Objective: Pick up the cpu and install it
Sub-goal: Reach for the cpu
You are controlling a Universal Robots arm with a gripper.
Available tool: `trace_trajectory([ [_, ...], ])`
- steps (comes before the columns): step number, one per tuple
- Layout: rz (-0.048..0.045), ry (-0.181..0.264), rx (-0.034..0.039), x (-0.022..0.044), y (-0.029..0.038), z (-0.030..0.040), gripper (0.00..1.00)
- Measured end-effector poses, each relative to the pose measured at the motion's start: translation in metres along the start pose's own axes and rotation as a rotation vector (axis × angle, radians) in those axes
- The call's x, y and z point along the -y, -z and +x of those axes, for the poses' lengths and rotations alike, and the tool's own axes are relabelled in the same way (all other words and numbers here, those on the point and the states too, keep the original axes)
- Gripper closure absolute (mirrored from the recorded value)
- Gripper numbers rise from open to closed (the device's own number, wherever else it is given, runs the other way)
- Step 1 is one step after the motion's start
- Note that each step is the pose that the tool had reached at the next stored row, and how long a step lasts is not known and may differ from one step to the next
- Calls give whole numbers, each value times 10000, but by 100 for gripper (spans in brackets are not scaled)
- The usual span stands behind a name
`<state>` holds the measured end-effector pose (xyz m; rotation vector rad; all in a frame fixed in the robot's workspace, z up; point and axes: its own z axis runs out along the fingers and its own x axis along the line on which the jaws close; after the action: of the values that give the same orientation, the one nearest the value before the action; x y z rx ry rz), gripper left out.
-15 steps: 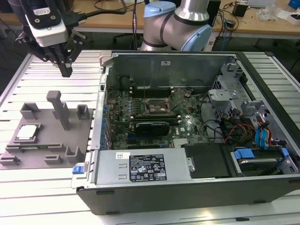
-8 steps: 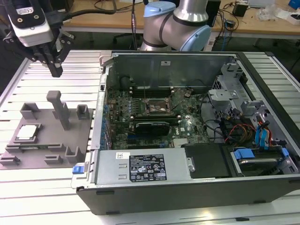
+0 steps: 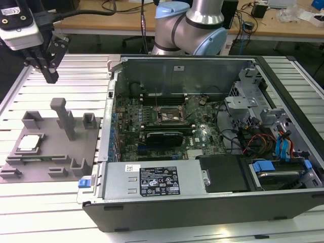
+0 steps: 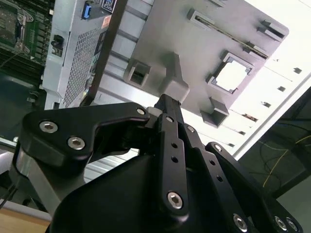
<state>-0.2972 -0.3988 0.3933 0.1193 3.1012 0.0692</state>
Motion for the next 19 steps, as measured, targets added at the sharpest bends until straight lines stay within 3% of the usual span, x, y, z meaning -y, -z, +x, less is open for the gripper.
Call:
trace_trajectory([
  [3,-1,0,2,6,3,80,89],
  [10,0,1,2,14,-3,174,89],
  [16,-1,1,5,36,-84,415,89],
  [19,-1,1,6,42,-94,480,89],
])
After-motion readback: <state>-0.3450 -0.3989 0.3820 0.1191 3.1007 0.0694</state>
